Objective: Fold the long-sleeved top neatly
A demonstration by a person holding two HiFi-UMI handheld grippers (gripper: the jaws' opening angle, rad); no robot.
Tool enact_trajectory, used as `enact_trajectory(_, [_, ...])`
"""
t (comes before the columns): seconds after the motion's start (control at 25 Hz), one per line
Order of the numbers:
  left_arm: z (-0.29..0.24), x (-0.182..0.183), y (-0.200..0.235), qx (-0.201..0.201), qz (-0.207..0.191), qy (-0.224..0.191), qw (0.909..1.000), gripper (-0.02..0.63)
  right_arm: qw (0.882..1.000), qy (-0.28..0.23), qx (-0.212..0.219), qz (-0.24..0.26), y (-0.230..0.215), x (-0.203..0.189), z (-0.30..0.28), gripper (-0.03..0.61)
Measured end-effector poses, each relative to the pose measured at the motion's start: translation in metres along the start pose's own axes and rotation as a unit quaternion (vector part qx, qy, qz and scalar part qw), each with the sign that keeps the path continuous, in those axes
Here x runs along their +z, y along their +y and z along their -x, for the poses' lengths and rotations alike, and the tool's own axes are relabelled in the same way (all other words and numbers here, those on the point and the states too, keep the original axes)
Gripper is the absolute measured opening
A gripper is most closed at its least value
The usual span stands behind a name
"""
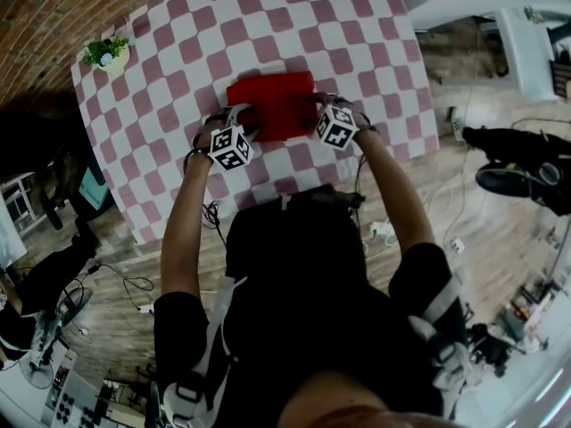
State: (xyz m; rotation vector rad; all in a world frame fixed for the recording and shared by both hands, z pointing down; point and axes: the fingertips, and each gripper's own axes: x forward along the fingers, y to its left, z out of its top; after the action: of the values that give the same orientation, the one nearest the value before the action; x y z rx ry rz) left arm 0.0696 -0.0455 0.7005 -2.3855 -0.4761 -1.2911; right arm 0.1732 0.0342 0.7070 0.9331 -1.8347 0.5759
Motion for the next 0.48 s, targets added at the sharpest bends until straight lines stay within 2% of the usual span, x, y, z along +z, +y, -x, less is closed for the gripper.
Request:
enact_trajectory(0.16, [0.002, 0.001, 0.001, 0.000, 0.002, 0.005, 1.0000, 0.232, 1.000, 0.005, 0.006, -0.007, 0.000, 0.000, 0.002, 0.224])
enact_trajectory(0.28, [0.010, 0.002, -0.001, -0.012, 0.018, 0.000, 0.9998, 0.232, 0.999, 0.001, 0.003, -0.037, -0.003, 0.004, 0.015, 0.224])
enact_trajectory(0.4, [0.031, 0.008, 0.001, -0.019, 0.054, -0.021, 0.9981, 0.232, 0.995, -0.041, -0.001, -0.096, -0.003, 0.021, 0.036, 0.224])
enact_trajectory(0.48, [0.050, 0.016, 0.005, -0.012, 0.087, -0.049, 0.9950, 0.232, 0.987, -0.082, -0.011, -0.140, -0.004, 0.035, 0.055, 0.222])
